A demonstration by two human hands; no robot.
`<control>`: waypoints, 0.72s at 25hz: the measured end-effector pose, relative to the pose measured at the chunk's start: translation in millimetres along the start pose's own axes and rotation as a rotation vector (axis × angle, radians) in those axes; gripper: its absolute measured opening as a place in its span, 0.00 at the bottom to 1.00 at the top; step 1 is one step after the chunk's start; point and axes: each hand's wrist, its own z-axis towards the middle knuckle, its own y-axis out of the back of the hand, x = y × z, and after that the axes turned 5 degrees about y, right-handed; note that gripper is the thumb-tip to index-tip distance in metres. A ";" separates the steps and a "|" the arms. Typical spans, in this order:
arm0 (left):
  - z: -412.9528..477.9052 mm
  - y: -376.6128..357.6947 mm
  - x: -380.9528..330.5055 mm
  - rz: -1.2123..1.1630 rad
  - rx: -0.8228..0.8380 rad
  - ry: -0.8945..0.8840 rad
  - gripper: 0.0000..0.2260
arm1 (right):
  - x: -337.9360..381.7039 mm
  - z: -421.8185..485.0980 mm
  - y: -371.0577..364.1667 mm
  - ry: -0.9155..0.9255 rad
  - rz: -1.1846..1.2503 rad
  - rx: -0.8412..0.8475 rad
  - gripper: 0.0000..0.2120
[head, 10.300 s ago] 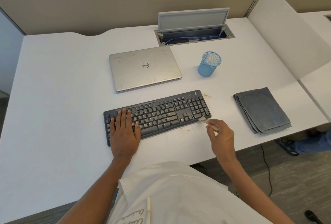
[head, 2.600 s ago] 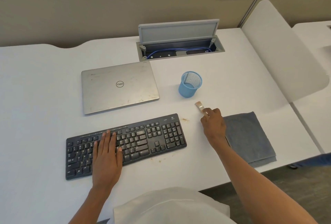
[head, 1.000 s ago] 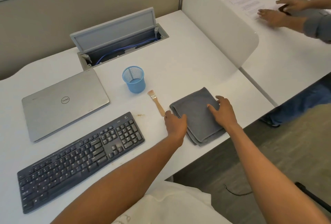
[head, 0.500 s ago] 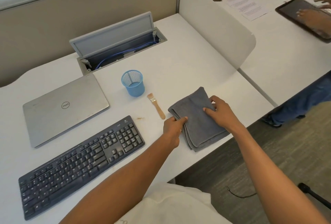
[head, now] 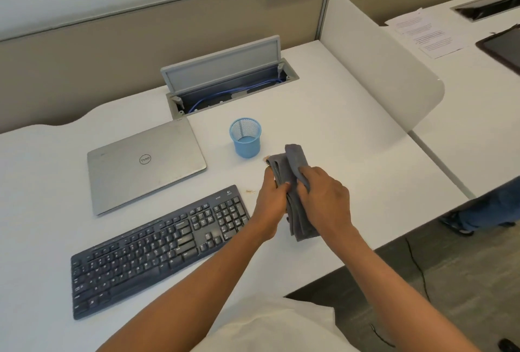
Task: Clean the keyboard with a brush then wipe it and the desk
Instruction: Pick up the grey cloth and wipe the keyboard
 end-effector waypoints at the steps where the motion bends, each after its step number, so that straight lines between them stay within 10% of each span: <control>1: -3.5 7.8 -1.9 -0.030 -0.025 -0.022 0.15 | 15.3 0.4 -4.9 0.027 0.011 0.003 0.05; 10: -25.1 102.4 -6.5 -0.357 -0.278 -0.051 0.12 | 119.3 -9.6 -49.0 0.279 0.254 0.225 0.16; 14: -32.6 144.1 1.7 -0.505 -0.268 0.009 0.13 | 117.9 -7.7 -41.6 -0.071 0.611 0.086 0.21; 18: -33.8 164.8 9.8 -0.811 -0.213 -0.007 0.17 | 115.2 -6.6 -32.3 -0.314 0.834 0.449 0.35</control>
